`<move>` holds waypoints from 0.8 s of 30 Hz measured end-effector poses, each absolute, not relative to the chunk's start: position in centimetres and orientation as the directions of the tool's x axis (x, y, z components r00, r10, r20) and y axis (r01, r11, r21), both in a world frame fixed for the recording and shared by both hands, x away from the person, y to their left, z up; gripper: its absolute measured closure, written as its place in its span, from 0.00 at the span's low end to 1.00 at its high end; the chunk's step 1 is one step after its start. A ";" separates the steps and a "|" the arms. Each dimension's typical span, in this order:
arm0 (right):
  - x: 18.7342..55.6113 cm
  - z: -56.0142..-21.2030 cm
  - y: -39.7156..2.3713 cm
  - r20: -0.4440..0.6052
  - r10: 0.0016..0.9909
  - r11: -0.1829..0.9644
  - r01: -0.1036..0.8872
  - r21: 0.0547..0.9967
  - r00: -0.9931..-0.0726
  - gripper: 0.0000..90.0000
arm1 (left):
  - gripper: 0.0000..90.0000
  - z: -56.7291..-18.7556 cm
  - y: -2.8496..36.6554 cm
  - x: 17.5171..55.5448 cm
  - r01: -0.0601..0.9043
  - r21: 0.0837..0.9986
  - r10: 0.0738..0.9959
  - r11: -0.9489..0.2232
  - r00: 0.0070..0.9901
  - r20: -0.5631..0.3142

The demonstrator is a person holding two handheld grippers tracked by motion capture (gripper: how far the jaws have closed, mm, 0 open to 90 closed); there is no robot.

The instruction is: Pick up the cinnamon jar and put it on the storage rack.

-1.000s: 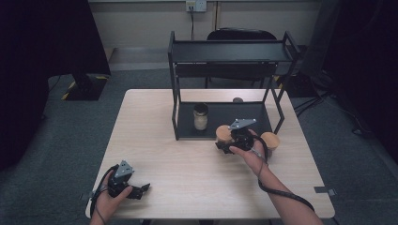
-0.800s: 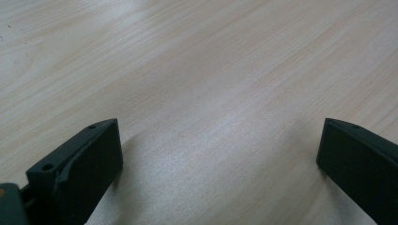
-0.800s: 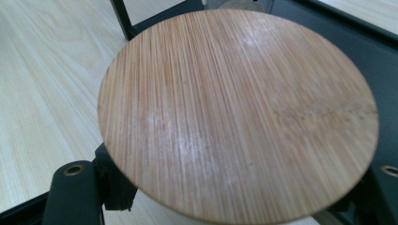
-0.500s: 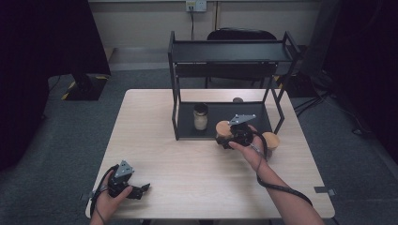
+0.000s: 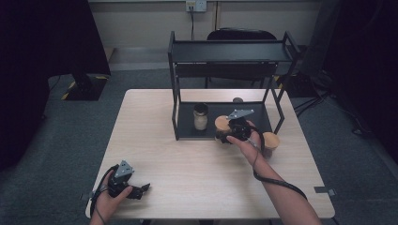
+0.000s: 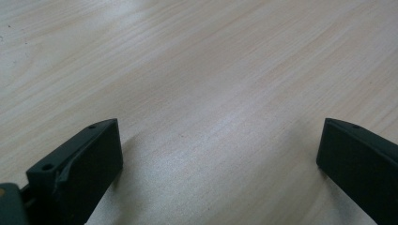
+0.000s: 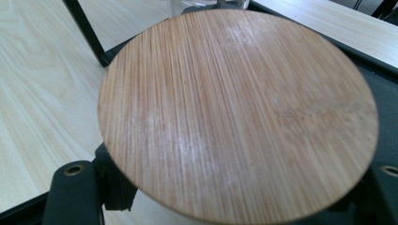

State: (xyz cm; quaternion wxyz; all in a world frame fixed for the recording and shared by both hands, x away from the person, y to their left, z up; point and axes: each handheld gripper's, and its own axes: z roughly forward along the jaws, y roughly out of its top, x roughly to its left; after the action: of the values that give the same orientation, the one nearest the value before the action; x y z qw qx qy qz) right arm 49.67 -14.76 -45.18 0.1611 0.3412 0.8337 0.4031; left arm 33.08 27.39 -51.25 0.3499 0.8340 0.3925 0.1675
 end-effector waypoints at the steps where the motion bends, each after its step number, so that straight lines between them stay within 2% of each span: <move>1: 49.7 -45.2 -14.8 0.007 0.700 0.439 0.439 0.784 -0.714 0.28 | 0.00 -51.2 27.4 33.1 0.537 0.715 0.772 -0.447 0.636 0.005; 24: 51.3 -45.6 -14.0 0.004 0.744 0.416 0.468 0.780 -0.668 0.28 | 0.00 -51.2 27.4 33.1 0.537 0.715 0.771 -0.448 0.637 0.004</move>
State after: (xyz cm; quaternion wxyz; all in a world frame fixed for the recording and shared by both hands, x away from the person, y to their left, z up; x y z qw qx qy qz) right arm 51.31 -14.02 -45.62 0.1747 0.3683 0.8231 0.3954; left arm 33.06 27.39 -51.25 0.3499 0.8342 0.3921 0.1671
